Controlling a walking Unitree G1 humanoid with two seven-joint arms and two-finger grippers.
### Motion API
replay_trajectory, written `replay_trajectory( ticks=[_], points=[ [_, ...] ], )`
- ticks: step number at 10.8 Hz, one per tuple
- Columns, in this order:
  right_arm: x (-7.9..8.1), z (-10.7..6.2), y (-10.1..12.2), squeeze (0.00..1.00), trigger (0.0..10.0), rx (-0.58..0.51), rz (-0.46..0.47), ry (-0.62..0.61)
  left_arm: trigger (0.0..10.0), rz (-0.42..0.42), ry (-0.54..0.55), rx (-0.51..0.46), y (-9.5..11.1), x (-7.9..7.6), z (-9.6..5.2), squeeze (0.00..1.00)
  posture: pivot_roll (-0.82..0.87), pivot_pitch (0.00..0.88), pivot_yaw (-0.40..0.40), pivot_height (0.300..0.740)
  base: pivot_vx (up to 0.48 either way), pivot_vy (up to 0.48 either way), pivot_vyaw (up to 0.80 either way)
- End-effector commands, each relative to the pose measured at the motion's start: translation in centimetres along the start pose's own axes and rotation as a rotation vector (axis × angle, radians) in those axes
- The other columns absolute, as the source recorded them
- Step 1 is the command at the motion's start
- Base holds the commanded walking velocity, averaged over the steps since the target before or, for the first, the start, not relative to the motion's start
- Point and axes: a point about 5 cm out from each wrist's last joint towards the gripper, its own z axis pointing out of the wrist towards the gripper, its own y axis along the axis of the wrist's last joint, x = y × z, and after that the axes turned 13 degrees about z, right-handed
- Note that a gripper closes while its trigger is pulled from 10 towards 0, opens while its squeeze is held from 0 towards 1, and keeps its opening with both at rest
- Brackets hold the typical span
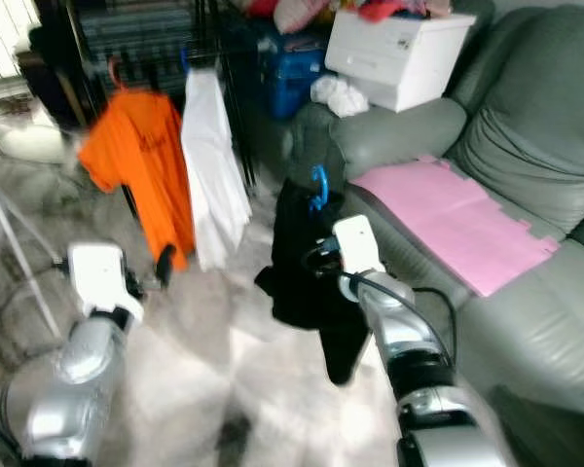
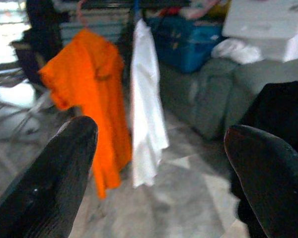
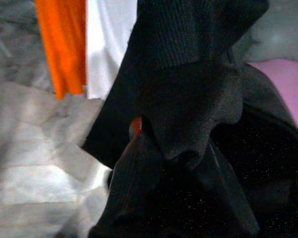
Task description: Hang hanger
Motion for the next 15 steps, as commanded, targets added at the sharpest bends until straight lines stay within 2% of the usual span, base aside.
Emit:
replay_trajectory(
  ticks=[1,3,5,13,15],
  points=[
    [0.1,0.0,2.0,0.0,10.0,-0.083,-0.017,0.01,10.0,-0.009,0.015,0.003,0.0,0.0,0.1,0.0,-0.01,0.02,-0.019,0.74,0.0,0.0,0.0],
    [0.2,-0.1,2.1,0.0,10.0,-0.088,-0.019,0.025,10.0,-0.031,-0.014,-0.029,0.2,-0.3,-0.2,0.0,-0.01,0.02,-0.018,0.74,0.0,0.0,0.0],
    [0.3,-0.1,2.1,0.0,10.0,-0.1,-0.008,0.025,10.0,-0.033,-0.023,-0.032,0.2,-0.4,-0.2,0.0,-0.01,0.02,-0.017,0.74,0.379,0.0,0.47],
    [0.3,-0.1,2.2,0.0,10.0,-0.104,-0.017,0.032,10.0,-0.047,-0.045,-0.036,0.2,-0.9,-0.1,0.0,-0.01,0.019,-0.013,0.74,0.48,0.0,0.0],
    [0.3,0.0,2.2,0.0,10.0,-0.099,-0.018,0.033,10.0,-0.047,-0.051,-0.029,0.1,-1.1,-0.2,0.0,-0.01,0.02,-0.012,0.74,0.48,0.0,0.42]
  ],
)
